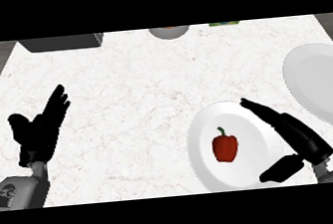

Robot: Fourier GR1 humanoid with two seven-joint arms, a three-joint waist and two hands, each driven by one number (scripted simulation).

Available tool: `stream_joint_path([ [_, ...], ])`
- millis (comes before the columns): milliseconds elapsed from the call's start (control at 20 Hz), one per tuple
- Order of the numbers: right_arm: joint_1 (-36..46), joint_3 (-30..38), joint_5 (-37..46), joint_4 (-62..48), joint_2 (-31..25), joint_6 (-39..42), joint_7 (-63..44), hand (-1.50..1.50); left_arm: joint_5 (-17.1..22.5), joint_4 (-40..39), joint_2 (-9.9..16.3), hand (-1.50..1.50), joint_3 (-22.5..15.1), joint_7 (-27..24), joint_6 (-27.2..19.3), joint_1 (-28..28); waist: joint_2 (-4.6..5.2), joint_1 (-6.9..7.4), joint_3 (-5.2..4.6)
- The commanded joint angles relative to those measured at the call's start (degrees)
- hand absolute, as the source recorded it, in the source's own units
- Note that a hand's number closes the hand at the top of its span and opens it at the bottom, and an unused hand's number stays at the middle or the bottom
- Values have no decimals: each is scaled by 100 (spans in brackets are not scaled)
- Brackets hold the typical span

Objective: Pick the bell pepper from the plate and place it in the plate

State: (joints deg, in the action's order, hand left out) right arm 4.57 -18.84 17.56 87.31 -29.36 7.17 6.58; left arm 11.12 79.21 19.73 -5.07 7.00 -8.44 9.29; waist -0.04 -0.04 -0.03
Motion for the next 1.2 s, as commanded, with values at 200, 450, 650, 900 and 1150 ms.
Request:
stream_joint_path([
  [200, 350, -588, 1175, 51, 393, 162, -1156, -150, -24, -412, -45, 0, 271, 203, 196, 612, 10, -17, 0],
  [450, 458, -511, 1433, -57, 531, 703, -1426, -150, -163, 75, -128, 0, 293, -24, 331, -123, 2, 16, 1],
  [650, 1059, -423, 1538, -777, 790, 1182, -1476, -150, -286, 20, -230, 0, 356, 31, 281, -85, 9, 38, 2],
  [900, 591, -239, 2001, -386, 1067, 1278, -1471, -150, -570, 282, -475, 0, 400, 299, 333, -92, 2, 9, 3],
  [1150, 1201, -130, 2459, -1440, 1492, 1097, -1288, -150, -610, 114, -517, 0, 556, 169, 482, -4, 8, 24, 3],
])
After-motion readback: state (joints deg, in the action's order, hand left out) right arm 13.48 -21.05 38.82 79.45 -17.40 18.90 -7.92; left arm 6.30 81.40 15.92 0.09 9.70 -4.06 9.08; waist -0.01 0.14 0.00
